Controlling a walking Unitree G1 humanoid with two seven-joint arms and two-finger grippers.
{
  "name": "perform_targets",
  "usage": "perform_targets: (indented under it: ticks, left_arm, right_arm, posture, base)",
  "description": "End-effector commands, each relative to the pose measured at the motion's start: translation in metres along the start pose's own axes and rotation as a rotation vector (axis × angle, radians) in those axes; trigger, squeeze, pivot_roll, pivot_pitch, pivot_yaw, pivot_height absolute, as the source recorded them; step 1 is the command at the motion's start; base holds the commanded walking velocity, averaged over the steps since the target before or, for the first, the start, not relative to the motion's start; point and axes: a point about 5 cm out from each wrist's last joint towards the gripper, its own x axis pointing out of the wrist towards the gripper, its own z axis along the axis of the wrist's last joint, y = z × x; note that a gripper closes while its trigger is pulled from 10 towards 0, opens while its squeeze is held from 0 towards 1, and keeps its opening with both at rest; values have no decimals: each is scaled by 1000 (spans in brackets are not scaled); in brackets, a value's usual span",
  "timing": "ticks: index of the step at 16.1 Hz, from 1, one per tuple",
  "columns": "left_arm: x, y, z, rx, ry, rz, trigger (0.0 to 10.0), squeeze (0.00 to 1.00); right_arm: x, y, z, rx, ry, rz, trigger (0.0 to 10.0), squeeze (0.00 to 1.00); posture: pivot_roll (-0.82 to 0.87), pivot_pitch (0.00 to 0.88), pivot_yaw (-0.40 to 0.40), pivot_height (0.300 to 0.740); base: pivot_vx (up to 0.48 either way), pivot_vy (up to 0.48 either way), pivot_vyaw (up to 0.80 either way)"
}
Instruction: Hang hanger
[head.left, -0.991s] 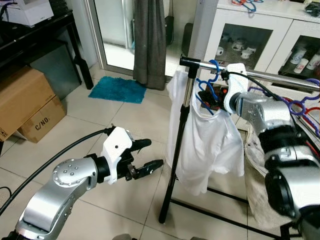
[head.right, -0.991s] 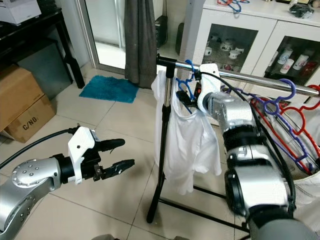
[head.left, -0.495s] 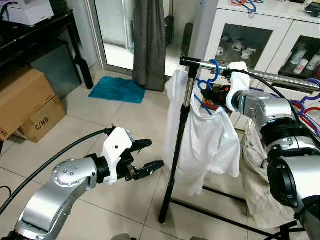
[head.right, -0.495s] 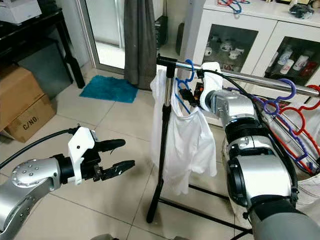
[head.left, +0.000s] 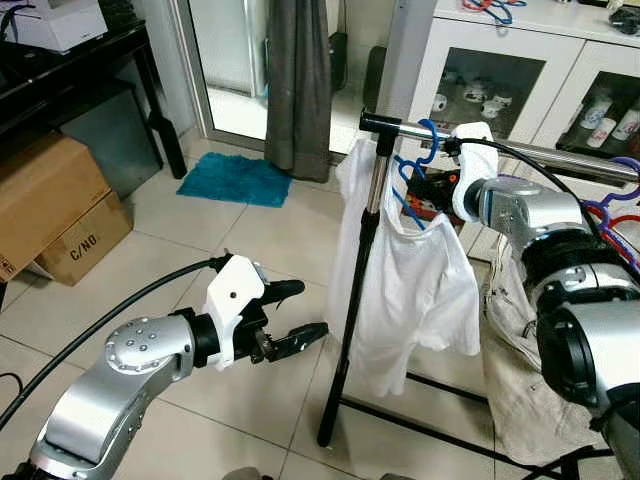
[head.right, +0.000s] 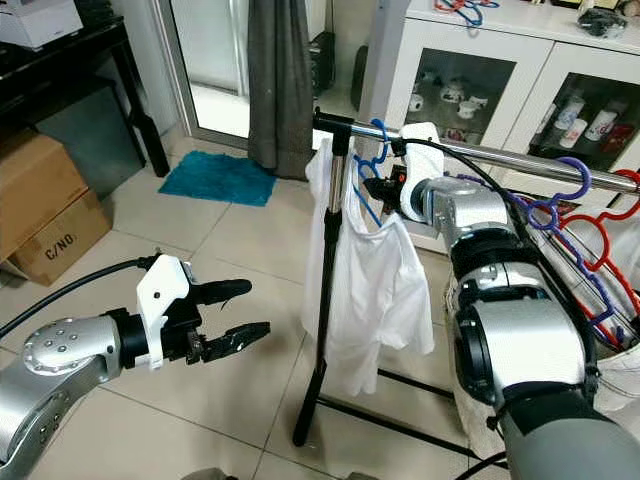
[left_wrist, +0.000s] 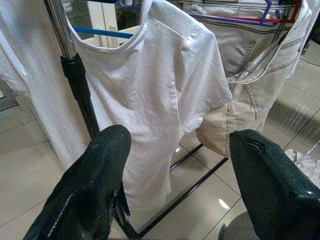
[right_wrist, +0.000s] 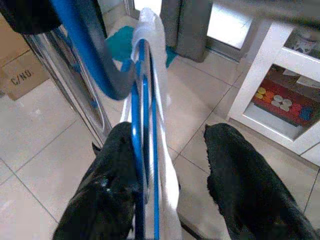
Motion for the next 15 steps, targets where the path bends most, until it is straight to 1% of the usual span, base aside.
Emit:
perform_targets:
  ticks: [1,6,10,12,15]
  left_arm:
    - [2,0,1,22,10,-15,10000,0]
    - [3,-1,2,25,15,-27,10000,0]
    - [2,1,2,32,23,-27,10000,0]
    - [2,3,2,39,25,-18,10000,0]
    - [3,4,3,47,32,-10,10000,0]
  right_arm:
    - [-2,-4,3,-15,13,-7,0,0]
    - [-3,-5,2,-10,43,-1,0,0]
    - [-3,-6,4,-15,41,-5,0,0]
    - [-5,-7,9,-31,25,0,0,0]
    - [-7,-5,15,-88,8,40,0,0]
  posture:
    - [48,0,-21,740]
    - [44,0,-21,740]
    - [39,0,-17,740]
    - [36,0,-15,740]
    - [32,0,-13,740]
  base:
    - [0,0,0]
    - [0,0,0]
    - [0,0,0]
    - [0,0,0]
    - [0,0,0]
